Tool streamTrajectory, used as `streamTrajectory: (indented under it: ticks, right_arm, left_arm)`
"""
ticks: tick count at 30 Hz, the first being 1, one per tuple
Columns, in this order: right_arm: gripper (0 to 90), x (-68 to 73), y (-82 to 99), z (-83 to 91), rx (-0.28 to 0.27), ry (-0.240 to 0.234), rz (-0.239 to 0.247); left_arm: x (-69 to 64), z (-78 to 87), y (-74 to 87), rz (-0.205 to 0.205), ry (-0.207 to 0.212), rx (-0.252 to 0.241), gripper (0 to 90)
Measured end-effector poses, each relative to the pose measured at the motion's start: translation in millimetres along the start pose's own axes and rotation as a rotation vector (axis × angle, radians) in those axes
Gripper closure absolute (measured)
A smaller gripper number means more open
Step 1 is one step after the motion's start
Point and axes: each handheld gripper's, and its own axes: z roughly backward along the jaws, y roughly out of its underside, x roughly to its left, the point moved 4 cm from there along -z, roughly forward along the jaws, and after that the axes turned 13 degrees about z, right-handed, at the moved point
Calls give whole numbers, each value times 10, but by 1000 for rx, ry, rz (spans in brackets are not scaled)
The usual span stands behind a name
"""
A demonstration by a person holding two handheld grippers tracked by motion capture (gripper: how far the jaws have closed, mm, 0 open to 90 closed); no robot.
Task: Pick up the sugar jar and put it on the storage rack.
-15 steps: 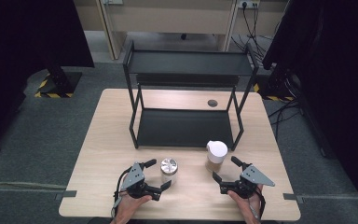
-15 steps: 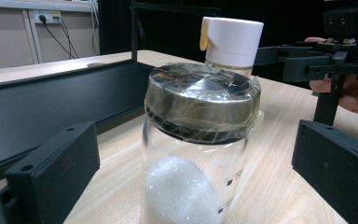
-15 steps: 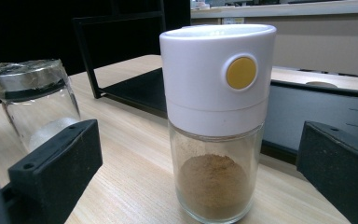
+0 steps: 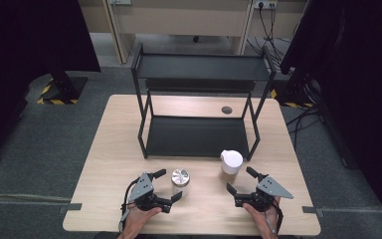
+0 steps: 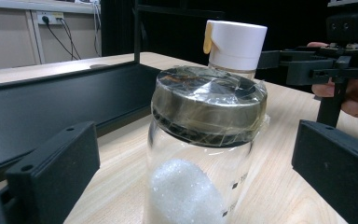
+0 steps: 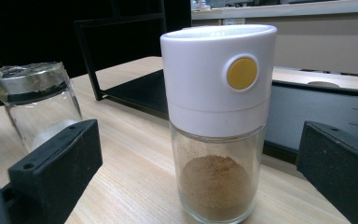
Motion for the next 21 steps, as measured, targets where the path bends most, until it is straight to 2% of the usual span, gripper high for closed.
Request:
streamTrajectory:
  ticks: [21]
  right_arm:
    - [5,27,-6,0,-4,-7,15]
  left_arm:
    - [-14,14,0,-11,-3,-1,2]
